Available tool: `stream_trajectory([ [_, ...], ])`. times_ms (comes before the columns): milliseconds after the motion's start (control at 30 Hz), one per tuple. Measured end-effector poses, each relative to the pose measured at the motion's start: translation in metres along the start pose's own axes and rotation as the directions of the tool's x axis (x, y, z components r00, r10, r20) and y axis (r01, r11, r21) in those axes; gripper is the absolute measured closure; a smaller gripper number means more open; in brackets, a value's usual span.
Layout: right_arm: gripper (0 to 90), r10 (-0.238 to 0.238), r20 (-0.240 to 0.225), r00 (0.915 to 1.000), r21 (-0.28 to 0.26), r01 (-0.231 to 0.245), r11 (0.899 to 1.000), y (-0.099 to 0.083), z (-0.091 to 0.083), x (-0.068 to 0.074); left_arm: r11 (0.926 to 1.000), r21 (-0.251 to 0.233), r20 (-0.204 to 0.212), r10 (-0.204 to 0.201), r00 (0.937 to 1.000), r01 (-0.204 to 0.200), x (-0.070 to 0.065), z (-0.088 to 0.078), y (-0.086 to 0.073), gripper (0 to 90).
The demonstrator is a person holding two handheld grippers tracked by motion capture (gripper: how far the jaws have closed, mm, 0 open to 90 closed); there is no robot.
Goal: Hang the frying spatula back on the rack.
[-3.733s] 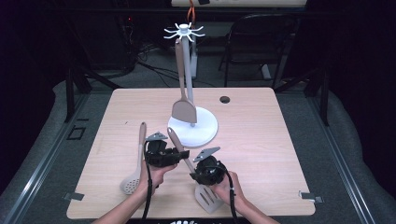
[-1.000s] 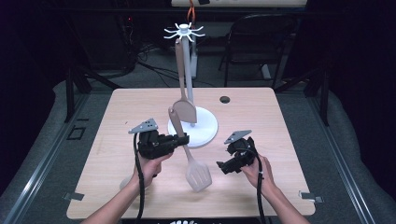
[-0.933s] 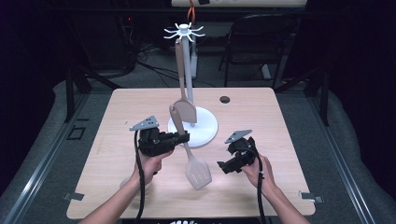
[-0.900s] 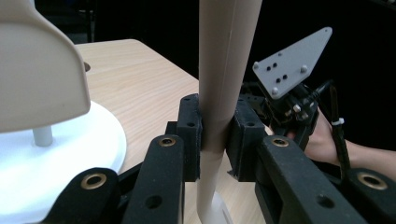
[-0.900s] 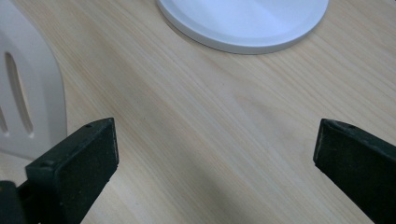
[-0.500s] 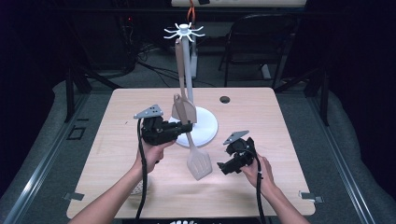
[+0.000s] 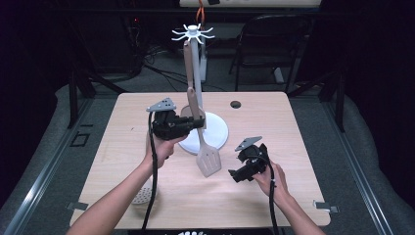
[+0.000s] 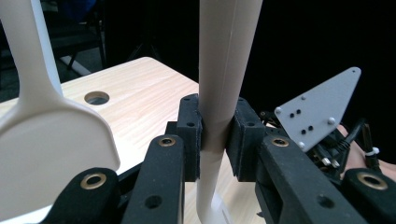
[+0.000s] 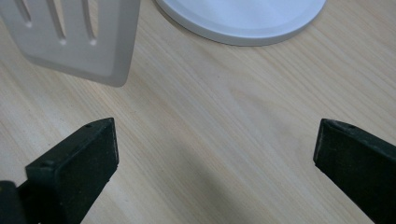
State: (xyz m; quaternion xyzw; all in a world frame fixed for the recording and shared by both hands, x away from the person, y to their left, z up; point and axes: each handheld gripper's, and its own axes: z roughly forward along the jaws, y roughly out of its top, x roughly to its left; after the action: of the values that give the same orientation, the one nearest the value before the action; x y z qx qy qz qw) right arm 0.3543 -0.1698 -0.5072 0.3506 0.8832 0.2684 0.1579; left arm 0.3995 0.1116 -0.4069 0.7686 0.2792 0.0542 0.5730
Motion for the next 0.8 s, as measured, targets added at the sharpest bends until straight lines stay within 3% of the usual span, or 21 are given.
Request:
stream_trajectory([
  [800,0.0,-0.029,-0.011,0.9995,0.035,0.029,0.999,-0.001,0.005,0.000,0.9963,0.026,-0.014,0.082,0.9965,-0.082,0.013,0.015,0.056,76.9],
])
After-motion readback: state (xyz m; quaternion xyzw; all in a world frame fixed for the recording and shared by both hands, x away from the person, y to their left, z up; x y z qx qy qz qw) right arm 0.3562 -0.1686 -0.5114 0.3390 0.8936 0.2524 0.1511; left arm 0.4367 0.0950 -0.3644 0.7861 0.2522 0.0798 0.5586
